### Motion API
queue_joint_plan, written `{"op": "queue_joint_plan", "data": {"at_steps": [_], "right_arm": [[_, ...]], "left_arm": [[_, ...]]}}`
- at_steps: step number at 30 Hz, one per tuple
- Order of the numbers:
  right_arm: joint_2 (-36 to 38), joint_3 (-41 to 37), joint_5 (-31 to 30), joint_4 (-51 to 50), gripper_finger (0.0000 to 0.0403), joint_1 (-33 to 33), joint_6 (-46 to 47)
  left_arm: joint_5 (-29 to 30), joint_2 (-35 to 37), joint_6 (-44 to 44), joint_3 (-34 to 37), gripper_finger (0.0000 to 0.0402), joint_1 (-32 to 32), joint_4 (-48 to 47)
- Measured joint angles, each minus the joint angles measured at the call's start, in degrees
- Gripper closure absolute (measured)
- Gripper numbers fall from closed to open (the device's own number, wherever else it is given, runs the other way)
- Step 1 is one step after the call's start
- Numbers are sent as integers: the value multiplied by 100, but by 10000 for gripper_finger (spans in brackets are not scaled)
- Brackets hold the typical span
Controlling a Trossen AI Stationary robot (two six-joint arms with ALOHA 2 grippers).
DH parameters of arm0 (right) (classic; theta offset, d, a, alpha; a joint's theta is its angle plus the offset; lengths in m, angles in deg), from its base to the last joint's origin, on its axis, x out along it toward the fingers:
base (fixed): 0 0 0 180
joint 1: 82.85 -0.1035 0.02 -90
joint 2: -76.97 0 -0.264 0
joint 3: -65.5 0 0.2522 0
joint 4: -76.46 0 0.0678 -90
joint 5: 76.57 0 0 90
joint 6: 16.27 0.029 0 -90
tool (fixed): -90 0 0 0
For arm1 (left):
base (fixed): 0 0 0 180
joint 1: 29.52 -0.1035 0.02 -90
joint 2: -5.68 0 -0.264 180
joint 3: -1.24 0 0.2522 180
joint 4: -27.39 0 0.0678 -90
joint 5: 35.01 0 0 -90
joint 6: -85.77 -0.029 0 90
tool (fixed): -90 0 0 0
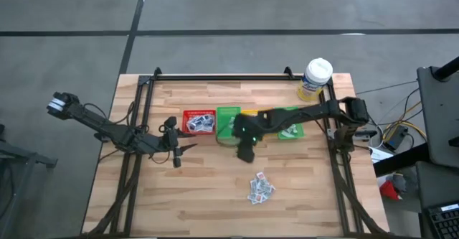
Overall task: Pick & Place First Aid Supplies
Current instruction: Put the ointment pack into the left green basket
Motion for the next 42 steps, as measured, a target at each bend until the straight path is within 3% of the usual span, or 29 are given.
{"op": "queue_joint_plan", "data": {"at_steps": [12,19,24,33,42], "right_arm": [[2,0,-185,-942,315,-1379,398],[2,-2,-551,-1738,320,-1717,1217],[2,-4,-664,-1766,303,-1732,1312],[-15,-213,-960,-1737,269,-1744,67],[-18,-770,-960,-1180,271,-1743,-1135]], "left_arm": [[0,0,2,0,251,0,1],[0,0,1,4,251,0,0],[0,0,3,7,251,0,2],[0,0,-15,7,251,-2,0],[4,0,-103,9,251,0,2]]}}
